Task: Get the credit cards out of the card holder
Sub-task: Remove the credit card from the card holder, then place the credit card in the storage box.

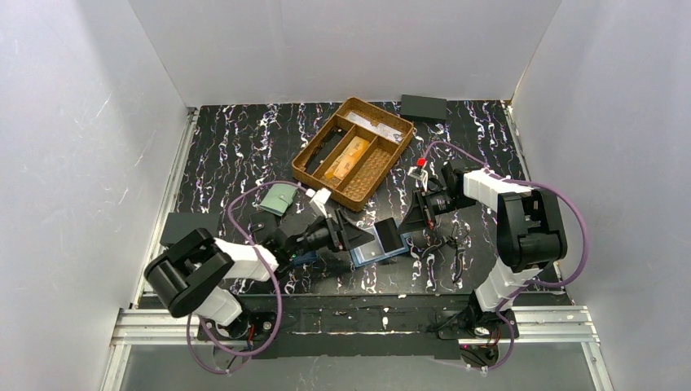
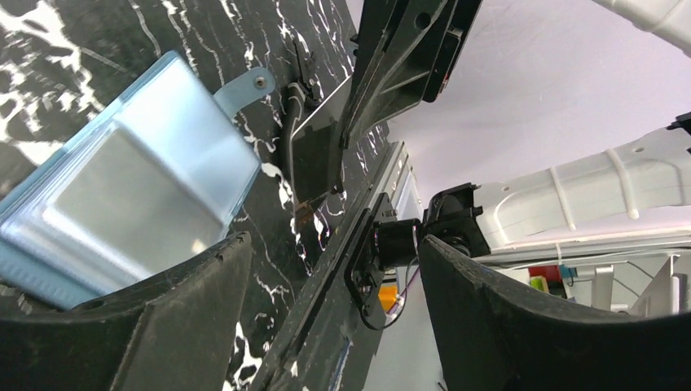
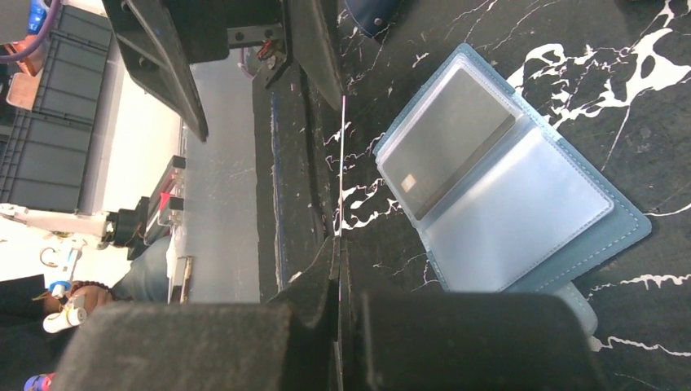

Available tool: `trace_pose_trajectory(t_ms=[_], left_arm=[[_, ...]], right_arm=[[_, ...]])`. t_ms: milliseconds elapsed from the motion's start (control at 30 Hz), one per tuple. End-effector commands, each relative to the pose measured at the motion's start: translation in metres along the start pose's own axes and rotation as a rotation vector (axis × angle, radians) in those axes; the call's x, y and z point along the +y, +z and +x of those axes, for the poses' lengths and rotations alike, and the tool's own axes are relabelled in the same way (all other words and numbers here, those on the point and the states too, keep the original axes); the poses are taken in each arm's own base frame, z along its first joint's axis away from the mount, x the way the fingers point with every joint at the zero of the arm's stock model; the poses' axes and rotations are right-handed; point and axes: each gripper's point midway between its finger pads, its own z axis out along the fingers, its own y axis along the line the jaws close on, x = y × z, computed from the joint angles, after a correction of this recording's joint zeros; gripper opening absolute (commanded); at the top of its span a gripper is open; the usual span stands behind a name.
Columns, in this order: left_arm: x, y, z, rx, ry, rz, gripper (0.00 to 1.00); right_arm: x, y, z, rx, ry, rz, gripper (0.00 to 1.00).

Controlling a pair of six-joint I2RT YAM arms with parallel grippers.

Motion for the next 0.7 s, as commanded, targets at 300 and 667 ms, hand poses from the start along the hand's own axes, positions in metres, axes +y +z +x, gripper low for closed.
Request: trace_pose_trajectory(t_ms=[300, 667], left_arm=[[-0.009, 0.055, 0.008, 0.068, -0.031, 0.091, 0.46], [-0.017, 0.063, 0.014, 0.099, -0.066, 0.184, 0.00]], right_arm=[[0.019, -0.003, -0.017, -0.051, -0.050, -0.049, 0.01], [0.016, -0.002, -0.015, -0.041, -0.038, -0.048, 0.01]])
